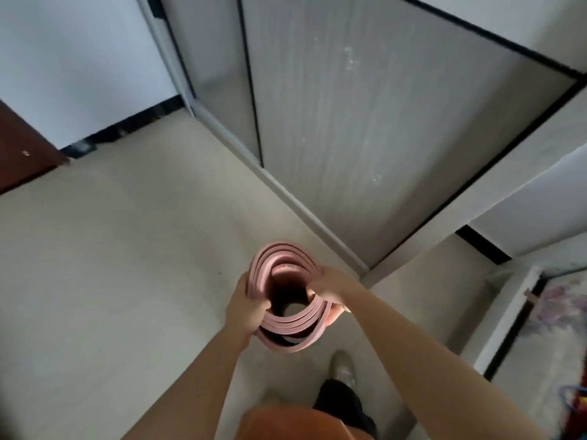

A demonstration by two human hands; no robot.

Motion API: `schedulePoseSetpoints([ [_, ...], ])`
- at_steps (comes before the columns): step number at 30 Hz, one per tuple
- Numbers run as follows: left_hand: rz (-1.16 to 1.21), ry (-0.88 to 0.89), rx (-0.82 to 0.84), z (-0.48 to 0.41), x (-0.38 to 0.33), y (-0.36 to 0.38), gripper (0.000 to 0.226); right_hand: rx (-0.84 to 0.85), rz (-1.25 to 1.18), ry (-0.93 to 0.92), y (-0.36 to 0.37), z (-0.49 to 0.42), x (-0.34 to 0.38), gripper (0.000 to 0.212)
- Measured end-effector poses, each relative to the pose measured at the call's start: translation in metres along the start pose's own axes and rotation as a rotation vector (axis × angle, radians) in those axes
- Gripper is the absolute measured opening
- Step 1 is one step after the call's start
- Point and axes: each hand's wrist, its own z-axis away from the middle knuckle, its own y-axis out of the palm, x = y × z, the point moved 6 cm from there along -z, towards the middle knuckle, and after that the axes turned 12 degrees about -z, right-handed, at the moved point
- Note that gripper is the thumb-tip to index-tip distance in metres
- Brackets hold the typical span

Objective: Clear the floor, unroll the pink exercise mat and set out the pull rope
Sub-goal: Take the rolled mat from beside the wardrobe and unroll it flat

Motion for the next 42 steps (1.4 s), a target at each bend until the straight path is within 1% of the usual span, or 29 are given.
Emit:
schedulePoseSetpoints([
  [3,0.004,0.016,-0.100,-0.006,0.002,-0.078,0.056,0.092,0.052,0.005,0.046,0.000,0.062,0.026],
  [4,-0.004,0.023,-0.112,-0.009,-0.002,-0.096,0.058,0.101,0.066,0.009,0.051,-0.001,0.078,0.024],
  [5,0.000,0.023,-0.135,-0.012,-0.001,-0.121,0.061,0.111,0.088,-0.001,0.063,-0.005,0.100,0.027],
  [6,0.006,0.028,-0.152,-0.015,-0.002,-0.143,0.062,0.111,0.102,-0.010,0.072,-0.008,0.120,0.033],
  [8,0.013,0.049,-0.202,-0.025,-0.004,-0.188,0.060,0.100,0.185,-0.111,0.093,-0.019,0.171,0.044],
  [11,-0.008,0.101,-0.241,-0.050,-0.013,-0.245,0.061,-0.005,0.462,-0.327,0.120,-0.041,0.244,0.071],
  [13,-0.015,0.107,-0.254,-0.073,-0.017,-0.283,0.063,-0.001,0.489,-0.389,0.143,-0.062,0.285,0.085],
  [14,-0.015,0.105,-0.251,-0.088,-0.019,-0.302,0.062,0.016,0.490,-0.399,0.155,-0.074,0.305,0.088],
  [15,-0.026,0.113,-0.251,-0.098,-0.021,-0.315,0.061,0.025,0.493,-0.417,0.163,-0.082,0.318,0.085],
  [16,-0.039,0.108,-0.242,-0.116,-0.024,-0.336,0.060,0.040,0.511,-0.435,0.176,-0.096,0.340,0.077],
  [18,-0.047,0.095,-0.220,-0.152,-0.029,-0.370,0.061,0.063,0.545,-0.463,0.199,-0.124,0.379,0.054],
  [19,-0.048,0.088,-0.205,-0.173,-0.033,-0.389,0.062,0.074,0.551,-0.461,0.211,-0.138,0.400,0.046],
  [20,-0.057,0.078,-0.191,-0.191,-0.037,-0.406,0.060,0.095,0.559,-0.445,0.221,-0.148,0.420,0.043],
  [21,-0.057,0.083,-0.185,-0.199,-0.039,-0.414,0.057,0.118,0.560,-0.428,0.227,-0.152,0.428,0.044],
  [22,-0.045,0.082,-0.179,-0.223,-0.045,-0.438,0.053,0.152,0.560,-0.397,0.238,-0.166,0.454,0.048],
  [24,-0.042,0.098,-0.160,-0.243,-0.053,-0.460,0.047,0.229,0.519,-0.297,0.249,-0.174,0.474,0.057],
  [26,-0.041,0.113,-0.146,-0.264,-0.063,-0.489,0.046,0.284,0.468,-0.202,0.259,-0.183,0.502,0.054],
  [27,-0.041,0.126,-0.145,-0.273,-0.069,-0.503,0.048,0.285,0.460,-0.189,0.262,-0.186,0.517,0.050],
  [30,-0.081,0.122,-0.167,-0.302,-0.089,-0.546,0.059,0.266,0.500,-0.233,0.271,-0.197,0.570,0.041],
  [35,-0.182,0.131,-0.240,-0.378,-0.106,-0.621,0.058,0.194,0.575,-0.339,0.298,-0.229,0.654,0.034],
  [38,-0.278,0.100,-0.190,-0.440,-0.108,-0.662,0.047,0.141,0.571,-0.364,0.323,-0.263,0.696,0.029],
  [42,-0.457,0.087,-0.058,-0.530,-0.106,-0.711,0.018,-0.004,0.553,-0.342,0.360,-0.319,0.736,0.030],
])
